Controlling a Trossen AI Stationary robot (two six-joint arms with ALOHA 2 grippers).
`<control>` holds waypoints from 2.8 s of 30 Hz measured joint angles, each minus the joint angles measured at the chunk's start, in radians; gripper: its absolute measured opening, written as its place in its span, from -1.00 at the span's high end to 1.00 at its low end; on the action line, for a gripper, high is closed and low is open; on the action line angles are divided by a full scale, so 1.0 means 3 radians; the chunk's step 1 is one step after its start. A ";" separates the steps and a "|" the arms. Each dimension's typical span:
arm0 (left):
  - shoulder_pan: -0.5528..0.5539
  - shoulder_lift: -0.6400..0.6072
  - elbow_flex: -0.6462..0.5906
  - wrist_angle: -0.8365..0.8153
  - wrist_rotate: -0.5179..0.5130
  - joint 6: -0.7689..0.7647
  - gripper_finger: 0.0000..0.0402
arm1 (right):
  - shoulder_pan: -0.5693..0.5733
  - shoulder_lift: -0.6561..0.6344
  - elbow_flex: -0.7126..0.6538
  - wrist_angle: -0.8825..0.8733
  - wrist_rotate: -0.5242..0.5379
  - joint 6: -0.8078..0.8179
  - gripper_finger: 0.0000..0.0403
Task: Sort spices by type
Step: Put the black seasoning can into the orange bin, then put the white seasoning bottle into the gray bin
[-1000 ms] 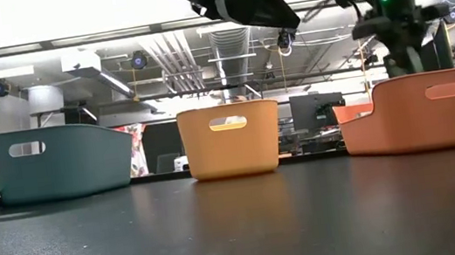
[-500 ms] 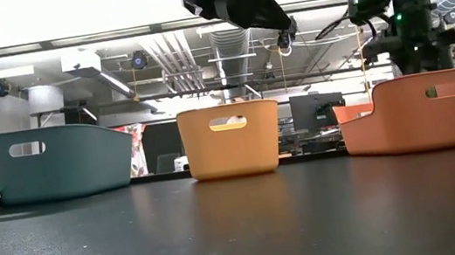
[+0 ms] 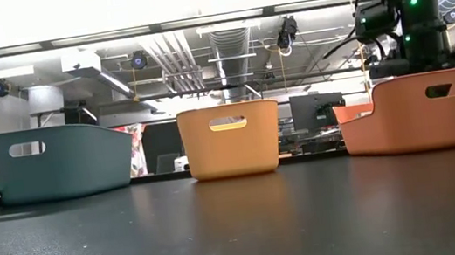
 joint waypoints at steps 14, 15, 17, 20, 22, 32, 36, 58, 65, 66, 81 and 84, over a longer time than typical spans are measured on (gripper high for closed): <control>-0.0193 -0.0213 -0.0007 -0.0142 -0.0093 0.0057 -0.07 | 0.0001 0.0003 -0.0138 0.0153 0.0032 -0.0082 0.14; -0.0195 -0.0213 -0.0007 -0.0143 -0.0092 0.0057 -0.07 | 0.0001 0.0003 -0.0139 0.0154 0.0032 -0.0085 0.11; -0.0199 -0.0209 -0.0007 -0.0148 -0.0092 0.0057 -0.07 | 0.0001 0.0003 -0.0139 0.0160 0.0032 -0.0089 0.07; -0.0197 -0.0203 -0.0007 -0.0197 -0.0093 0.0029 -0.07 | 0.0001 0.0003 -0.0139 0.0171 0.0037 -0.0122 0.03; -0.0194 -0.0201 -0.0007 -0.0227 -0.0092 -0.0002 -0.07 | 0.0001 0.0000 -0.0139 0.0171 0.0039 -0.0128 0.01; -0.0198 -0.0200 -0.0007 -0.0320 -0.0083 -0.0154 -0.07 | 0.0001 0.0000 -0.0005 0.0154 0.0127 -0.0172 -0.24; -0.0198 -0.0199 -0.0007 -0.0319 -0.0084 -0.0156 -0.07 | 0.0001 0.0000 0.0131 0.0131 0.0128 -0.0223 -0.36; -0.0390 -0.0196 -0.0007 -0.1033 -0.0090 -0.0771 -0.07 | 0.1256 -0.0636 0.0961 0.0152 0.0396 -0.0473 -0.44; -0.0508 -0.0195 -0.0007 -0.1081 -0.1042 -0.0844 -0.07 | 0.2650 -0.0845 0.0600 0.1258 0.0801 -0.0635 -0.34; -0.0524 -0.0195 -0.0007 -0.1081 -0.1247 -0.0845 -0.07 | 0.2823 -0.0809 0.0568 0.1420 0.0894 -0.0732 -0.32; -0.0613 -0.0270 0.0035 -0.1009 -0.0473 -0.1428 -0.02 | 0.3808 0.0172 0.0478 0.2416 0.1251 -0.1490 -0.25; -0.0612 -0.0305 0.0256 -0.1492 0.0334 -0.1811 0.03 | 0.3806 0.0314 0.0477 0.2412 0.1253 -0.1420 -0.28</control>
